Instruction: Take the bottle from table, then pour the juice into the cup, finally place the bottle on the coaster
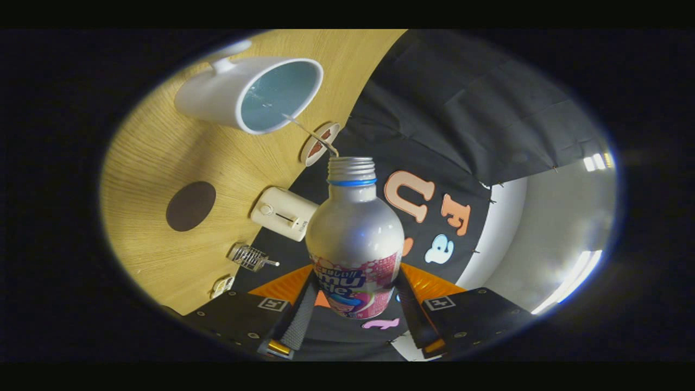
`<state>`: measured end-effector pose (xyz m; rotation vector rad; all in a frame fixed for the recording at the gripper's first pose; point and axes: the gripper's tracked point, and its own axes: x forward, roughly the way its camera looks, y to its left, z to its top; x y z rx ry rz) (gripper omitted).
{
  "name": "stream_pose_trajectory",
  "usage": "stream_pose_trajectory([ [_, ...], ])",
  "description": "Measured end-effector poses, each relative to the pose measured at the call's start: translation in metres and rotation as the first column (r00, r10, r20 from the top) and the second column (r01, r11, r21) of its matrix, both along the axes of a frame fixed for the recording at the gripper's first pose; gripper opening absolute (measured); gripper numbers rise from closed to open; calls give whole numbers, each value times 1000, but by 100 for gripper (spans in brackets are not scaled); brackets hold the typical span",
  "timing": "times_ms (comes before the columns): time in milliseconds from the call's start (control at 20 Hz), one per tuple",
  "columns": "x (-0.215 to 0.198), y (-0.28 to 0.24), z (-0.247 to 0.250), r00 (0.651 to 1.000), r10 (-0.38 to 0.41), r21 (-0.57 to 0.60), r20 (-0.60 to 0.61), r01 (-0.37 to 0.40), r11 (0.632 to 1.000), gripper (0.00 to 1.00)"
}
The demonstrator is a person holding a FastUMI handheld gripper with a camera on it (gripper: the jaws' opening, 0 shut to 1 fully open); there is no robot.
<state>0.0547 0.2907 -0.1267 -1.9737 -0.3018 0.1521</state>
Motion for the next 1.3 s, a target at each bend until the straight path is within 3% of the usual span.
stream_pose_trajectory([
  [400,-5,7,-5,1000,31,1,-5,-31,1000,75],
  [850,-11,9,-37,983,28,146,-179,-1,989,76],
  [1150,-5,3,-38,945,28,425,-324,119,897,76],
  [1300,2,-3,-40,928,49,545,-371,175,820,76],
])
